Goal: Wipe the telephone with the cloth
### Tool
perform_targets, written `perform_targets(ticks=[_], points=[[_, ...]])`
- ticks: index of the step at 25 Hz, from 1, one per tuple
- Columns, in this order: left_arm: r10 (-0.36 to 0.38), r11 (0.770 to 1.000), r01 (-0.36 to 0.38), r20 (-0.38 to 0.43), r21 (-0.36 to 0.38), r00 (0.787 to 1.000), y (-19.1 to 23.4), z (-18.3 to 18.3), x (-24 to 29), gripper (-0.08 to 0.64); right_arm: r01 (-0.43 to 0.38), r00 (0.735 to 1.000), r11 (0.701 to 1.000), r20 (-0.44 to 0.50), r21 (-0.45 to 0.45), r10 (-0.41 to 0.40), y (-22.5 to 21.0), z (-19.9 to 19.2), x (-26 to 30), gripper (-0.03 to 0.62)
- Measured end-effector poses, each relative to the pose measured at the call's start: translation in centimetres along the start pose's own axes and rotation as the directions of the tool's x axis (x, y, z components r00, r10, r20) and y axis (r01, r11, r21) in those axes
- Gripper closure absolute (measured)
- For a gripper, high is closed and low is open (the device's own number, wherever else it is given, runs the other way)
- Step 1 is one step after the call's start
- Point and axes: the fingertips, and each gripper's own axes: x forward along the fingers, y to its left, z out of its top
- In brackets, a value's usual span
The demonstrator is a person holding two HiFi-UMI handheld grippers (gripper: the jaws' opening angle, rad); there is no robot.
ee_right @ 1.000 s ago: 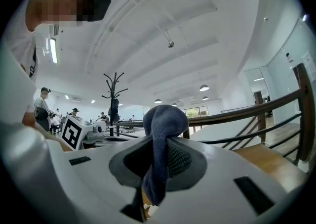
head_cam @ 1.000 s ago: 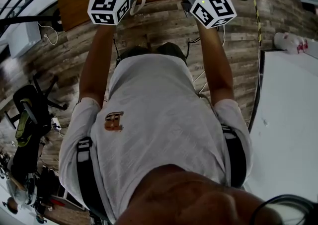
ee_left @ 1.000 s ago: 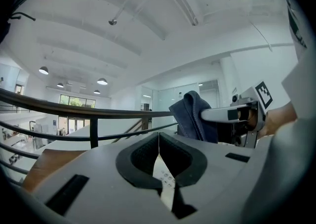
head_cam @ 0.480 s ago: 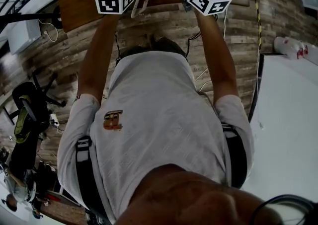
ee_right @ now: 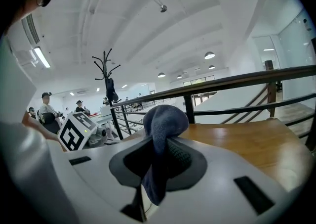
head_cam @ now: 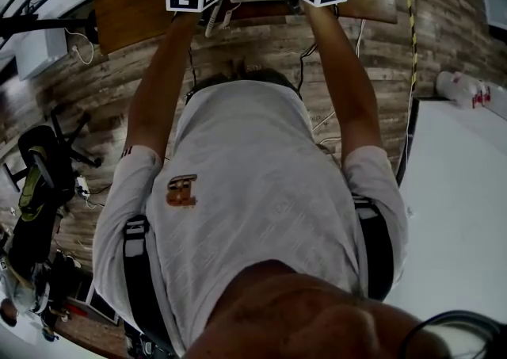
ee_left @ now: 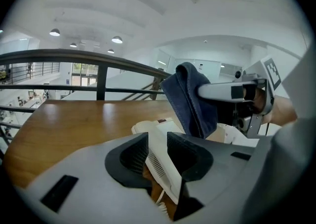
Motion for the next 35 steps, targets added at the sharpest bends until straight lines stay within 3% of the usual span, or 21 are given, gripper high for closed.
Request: perform_targets(ticks=[6,15,26,35], points=[[0.018,0.998,-0.023,-0.094,-0.053,0.995,0.7,-1.9,1.6,0.434,-0.006,0.994,0.999,-0.107,0.038,0.01,-1.2,-1.6,2.3,0.52],[-0.035,0.993,0.02,-0.132,-0.117,0.991,0.9,-3.6,2.9,0.434,-0.005,0.97,1.0,-0.242,0.005,0.006,-1.3,-4.6,5.7,0.52],[-0.036,0.991,0.02,-0.121,-0.132,0.992,1.2,-3.4,2.9,0.428,0.121,0.936,0.991,-0.324,-0.06,-0.134,-4.9,-7.0,6.0,0.52],[-0.038,0.992,0.023,-0.12,-0.126,0.992,1.3,-3.7,3.1,0.423,0.276,0.892,0.958,-0.351,-0.074,-0.284,-10.4,-9.0,2.2,0.52]])
